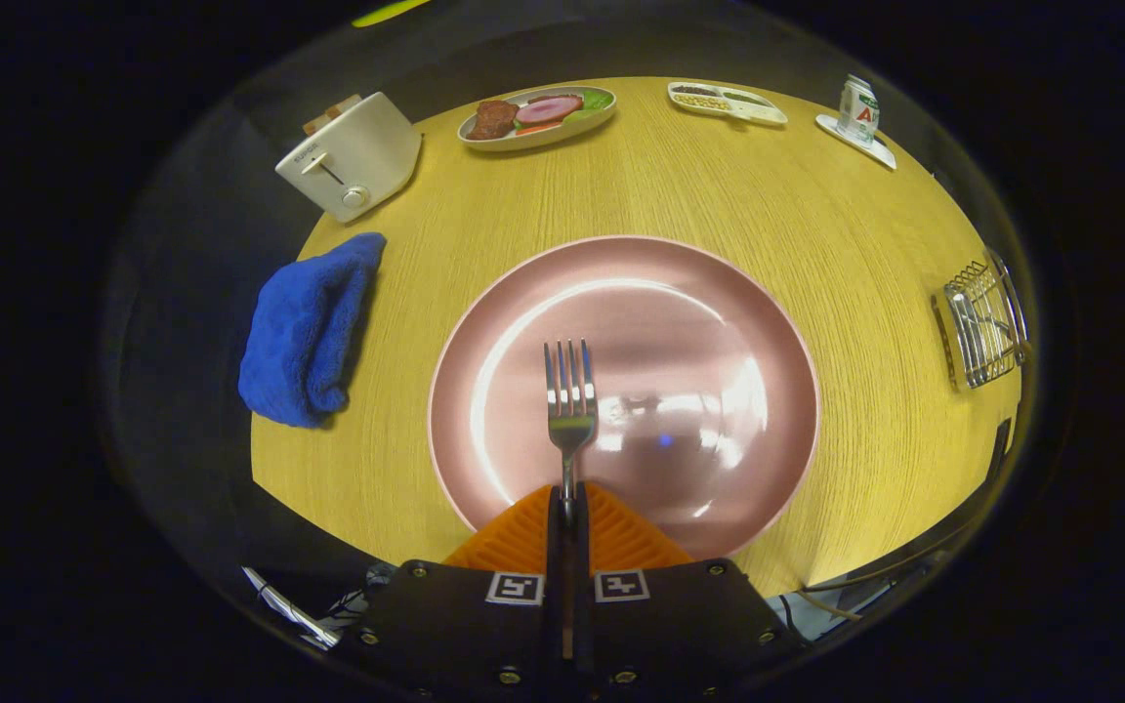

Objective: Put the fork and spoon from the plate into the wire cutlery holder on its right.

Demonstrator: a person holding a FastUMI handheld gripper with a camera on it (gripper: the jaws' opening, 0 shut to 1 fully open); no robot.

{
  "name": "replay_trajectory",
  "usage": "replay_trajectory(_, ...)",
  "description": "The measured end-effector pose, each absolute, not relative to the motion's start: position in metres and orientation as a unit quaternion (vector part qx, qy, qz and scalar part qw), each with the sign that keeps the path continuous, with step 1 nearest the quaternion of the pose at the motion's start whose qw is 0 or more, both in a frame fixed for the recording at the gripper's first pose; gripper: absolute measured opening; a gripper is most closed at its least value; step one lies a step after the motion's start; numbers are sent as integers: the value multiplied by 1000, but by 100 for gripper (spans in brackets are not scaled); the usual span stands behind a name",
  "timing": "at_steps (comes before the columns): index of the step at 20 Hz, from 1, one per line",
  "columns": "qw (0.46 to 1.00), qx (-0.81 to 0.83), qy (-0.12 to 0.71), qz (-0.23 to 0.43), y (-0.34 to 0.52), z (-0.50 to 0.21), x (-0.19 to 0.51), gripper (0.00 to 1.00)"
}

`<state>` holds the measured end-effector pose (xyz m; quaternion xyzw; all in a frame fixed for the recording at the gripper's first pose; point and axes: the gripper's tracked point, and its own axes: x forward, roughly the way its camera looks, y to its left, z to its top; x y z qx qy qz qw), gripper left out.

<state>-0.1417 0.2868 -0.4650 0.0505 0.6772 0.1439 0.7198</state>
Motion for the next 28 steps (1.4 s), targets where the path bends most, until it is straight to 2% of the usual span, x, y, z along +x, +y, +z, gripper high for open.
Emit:
replay_trajectory(12,751,72,645,124,246,-430,-95,5)
replay_trajectory(23,793,90,601,42,122,-393,-24,5)
replay_trajectory(28,802,83,591,0,55,-380,-14,5)
